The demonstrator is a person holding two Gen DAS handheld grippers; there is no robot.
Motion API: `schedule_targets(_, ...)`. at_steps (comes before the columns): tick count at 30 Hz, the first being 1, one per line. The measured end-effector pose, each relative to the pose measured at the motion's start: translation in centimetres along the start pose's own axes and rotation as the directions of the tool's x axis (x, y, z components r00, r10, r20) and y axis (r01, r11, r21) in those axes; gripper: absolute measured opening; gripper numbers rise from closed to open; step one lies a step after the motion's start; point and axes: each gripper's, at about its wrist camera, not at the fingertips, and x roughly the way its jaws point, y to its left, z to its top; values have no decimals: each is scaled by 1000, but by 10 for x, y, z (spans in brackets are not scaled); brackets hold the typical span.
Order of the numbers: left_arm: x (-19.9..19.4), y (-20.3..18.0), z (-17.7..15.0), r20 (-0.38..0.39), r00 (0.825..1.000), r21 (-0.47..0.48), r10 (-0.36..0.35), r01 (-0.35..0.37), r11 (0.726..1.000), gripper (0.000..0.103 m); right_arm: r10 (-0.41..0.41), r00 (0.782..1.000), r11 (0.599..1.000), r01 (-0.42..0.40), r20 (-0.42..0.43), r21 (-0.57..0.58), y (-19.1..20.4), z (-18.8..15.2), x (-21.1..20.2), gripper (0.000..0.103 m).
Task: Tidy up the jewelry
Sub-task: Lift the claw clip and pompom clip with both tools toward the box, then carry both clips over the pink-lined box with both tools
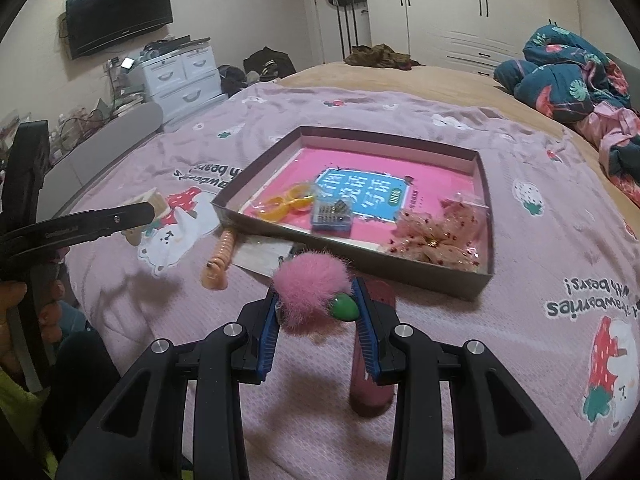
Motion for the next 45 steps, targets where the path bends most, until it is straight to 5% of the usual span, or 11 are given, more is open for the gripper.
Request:
schedule_targets(23,13,-12,40,22,1000,37,-7,7,999,65,9,998,1000,-9,58,5,-4,42,15,33)
schedule_targets(45,67,-53,77,-20,999,107,-41,43,993,65,-101,991,990,91,90,106,-66,70,25,33)
